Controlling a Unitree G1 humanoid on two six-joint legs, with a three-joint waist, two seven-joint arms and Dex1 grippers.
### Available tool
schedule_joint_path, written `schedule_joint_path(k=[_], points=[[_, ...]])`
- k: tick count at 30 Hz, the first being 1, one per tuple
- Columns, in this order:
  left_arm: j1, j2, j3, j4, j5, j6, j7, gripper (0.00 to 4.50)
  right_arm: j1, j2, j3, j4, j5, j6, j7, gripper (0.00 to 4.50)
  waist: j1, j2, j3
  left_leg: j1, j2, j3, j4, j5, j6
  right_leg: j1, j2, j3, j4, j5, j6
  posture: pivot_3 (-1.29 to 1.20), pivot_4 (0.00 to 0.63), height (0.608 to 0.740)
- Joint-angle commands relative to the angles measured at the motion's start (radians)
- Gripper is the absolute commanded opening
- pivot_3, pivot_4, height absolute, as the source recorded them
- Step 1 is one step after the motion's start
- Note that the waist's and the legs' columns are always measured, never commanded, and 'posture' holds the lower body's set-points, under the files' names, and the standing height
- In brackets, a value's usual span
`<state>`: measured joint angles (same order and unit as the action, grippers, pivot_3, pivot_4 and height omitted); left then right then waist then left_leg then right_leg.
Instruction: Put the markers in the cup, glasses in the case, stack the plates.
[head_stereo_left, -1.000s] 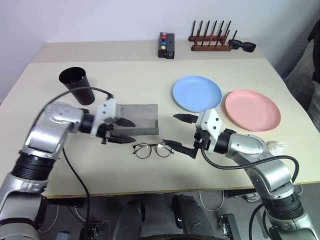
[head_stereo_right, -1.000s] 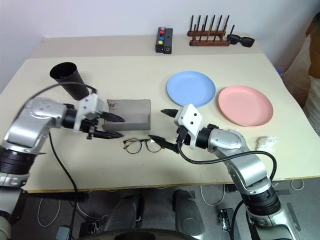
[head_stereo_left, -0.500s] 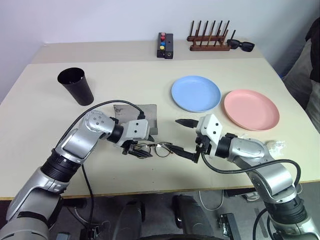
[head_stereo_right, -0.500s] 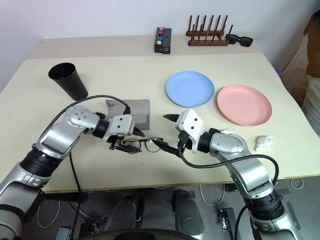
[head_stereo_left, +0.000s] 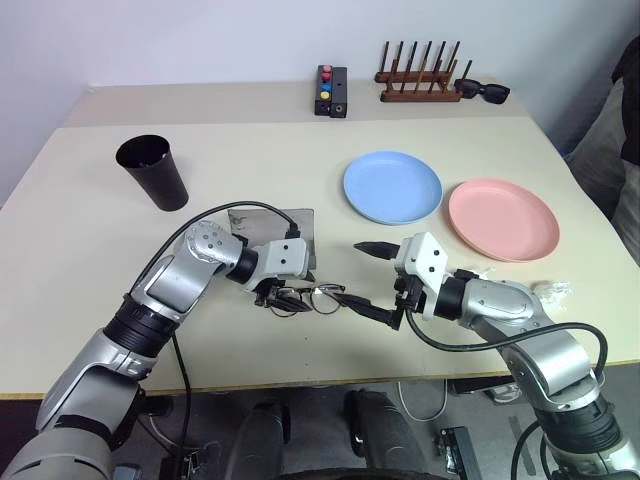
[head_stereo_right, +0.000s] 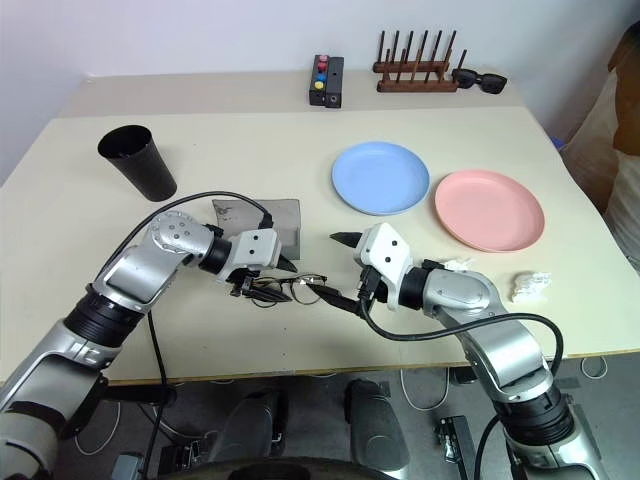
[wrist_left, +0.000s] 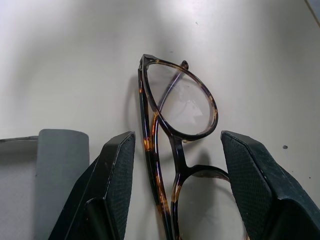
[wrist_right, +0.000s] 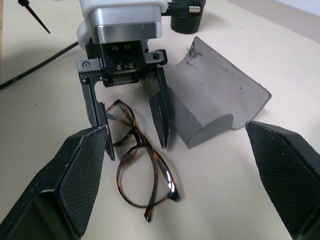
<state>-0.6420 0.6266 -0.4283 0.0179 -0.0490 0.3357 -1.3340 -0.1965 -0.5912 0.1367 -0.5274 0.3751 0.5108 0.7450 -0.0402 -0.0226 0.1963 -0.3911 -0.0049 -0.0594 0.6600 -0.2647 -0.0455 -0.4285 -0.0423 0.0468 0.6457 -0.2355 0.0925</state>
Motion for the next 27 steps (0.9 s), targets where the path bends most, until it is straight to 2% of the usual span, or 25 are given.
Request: schedule_joint_path(k=[1,5,16,21,27], points=[[-0.019,0.002,-0.003,-0.020,0.006,-0.009,-0.008,1.98,-0.002,-0.007,-0.025,-0.050,0.013,-0.012,0.001,4.50,0.000,0.000,0.000,0.000,0.000,0.000,0.000,0.000,0.000,0.000,0.000,0.000,0.000,0.000,0.000,0.00,0.150,0.735],[-0.018,0.005,-0.004,-0.029,0.002,-0.005,-0.017,0.07,-0.002,-0.005,-0.024,-0.054,0.013,-0.009,-0.003,4.50,0.004,0.000,0.000,0.000,0.000,0.000,0.000,0.000,0.000,0.001,0.000,0.000,0.000,0.000,0.000,0.00,0.150,0.735],[-0.026,0.030,0.027,-0.047,-0.040,0.034,-0.043,0.02,0.000,-0.005,-0.028,-0.045,0.011,-0.017,-0.001,4.50,0.001,0.001,-0.001,0.001,0.000,0.000,0.003,0.000,0.000,0.002,0.000,0.000,0.000,-0.002,-0.003,0.00,0.150,0.735],[-0.067,0.056,0.127,-0.042,-0.139,0.103,-0.067,0.02,0.006,-0.012,-0.041,-0.028,0.001,-0.031,0.000,4.50,-0.001,0.001,0.000,0.000,0.000,0.000,0.003,0.000,0.000,0.002,0.000,0.000,0.000,-0.001,-0.002,0.00,0.150,0.735],[-0.147,0.061,0.233,0.068,-0.188,0.113,-0.027,0.02,0.000,-0.012,-0.048,-0.007,-0.010,-0.043,0.000,4.50,0.001,0.001,0.000,0.000,0.000,0.000,0.003,0.000,0.000,0.002,0.000,0.000,0.000,-0.001,-0.002,0.00,0.150,0.735]])
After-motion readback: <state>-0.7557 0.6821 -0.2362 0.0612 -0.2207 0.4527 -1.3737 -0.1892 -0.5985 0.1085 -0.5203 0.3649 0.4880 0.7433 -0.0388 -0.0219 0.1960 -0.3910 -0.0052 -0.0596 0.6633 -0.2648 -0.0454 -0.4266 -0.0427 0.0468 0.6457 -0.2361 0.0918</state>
